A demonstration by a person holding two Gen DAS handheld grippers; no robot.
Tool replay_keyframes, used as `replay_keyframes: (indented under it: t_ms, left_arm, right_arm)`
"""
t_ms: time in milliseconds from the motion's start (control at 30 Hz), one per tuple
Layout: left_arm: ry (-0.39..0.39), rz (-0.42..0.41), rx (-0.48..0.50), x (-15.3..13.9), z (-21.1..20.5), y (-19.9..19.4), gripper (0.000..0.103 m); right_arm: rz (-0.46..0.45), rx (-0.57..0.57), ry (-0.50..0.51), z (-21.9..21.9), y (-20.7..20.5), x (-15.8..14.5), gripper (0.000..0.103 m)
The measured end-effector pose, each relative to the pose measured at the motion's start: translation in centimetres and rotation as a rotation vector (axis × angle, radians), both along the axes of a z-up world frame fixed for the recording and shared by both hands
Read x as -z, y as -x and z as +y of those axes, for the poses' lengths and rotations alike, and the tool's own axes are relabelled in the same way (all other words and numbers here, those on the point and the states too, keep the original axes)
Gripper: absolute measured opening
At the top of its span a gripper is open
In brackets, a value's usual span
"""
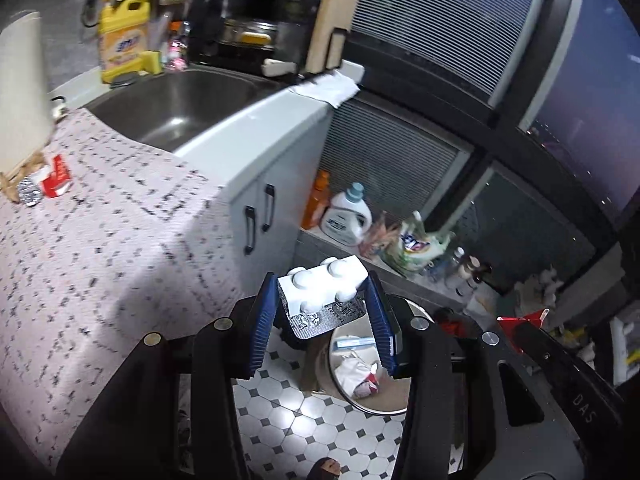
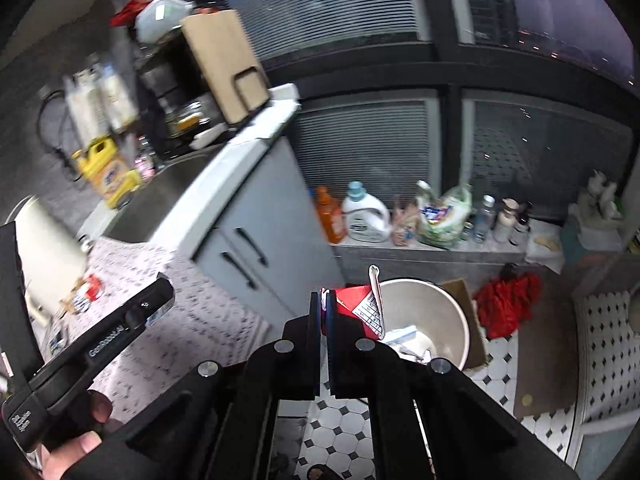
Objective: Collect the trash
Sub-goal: 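Carry the blister pack and red carton piece over the trash bin, then open the right tool then the left tool to drop both into the bin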
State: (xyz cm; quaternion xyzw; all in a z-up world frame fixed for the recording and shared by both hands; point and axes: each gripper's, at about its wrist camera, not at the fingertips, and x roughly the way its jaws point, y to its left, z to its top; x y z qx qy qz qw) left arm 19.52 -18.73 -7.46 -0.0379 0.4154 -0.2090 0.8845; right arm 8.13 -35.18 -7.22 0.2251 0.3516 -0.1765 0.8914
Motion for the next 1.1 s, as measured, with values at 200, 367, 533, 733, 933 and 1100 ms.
replay_keyframes:
  t_ms: [200,367,533,733,933,1100]
  left_arm:
    - [0.008,0.033,0.088,1.8,-3.1,-1.2,0.044]
    - [0.005,0.062,0.131,3.5,-5.2,-2.3,0.044]
    - [-0.002,0.082,0.152,4.6,-6.6,-2.7,0.044]
    - [-0.006,0.113,0.193,5.4,-8.7,-2.3,0.044]
    - [0.003,0.138,0.253,6.1,-11.7,-1.3,0.044]
    - [0.015,0.156,0.308,6.5,-14.0,-0.3,0.045]
  right_arm:
    - [0.029,0.083,0.004,-2.5,-0.2,1.7,0.004]
    - [0.043,0.123,-0.020,-4.1,-0.4,3.1,0.007]
    - [0.047,0.165,-0.037,-5.3,0.5,3.8,0.034]
    - [0.084,0.221,-0.039,-6.8,2.5,4.3,0.034]
    - [0.111,0.281,-0.030,-8.6,4.9,4.5,0.035]
    - [0.118,0.314,-0.031,-9.7,6.6,4.6,0.035]
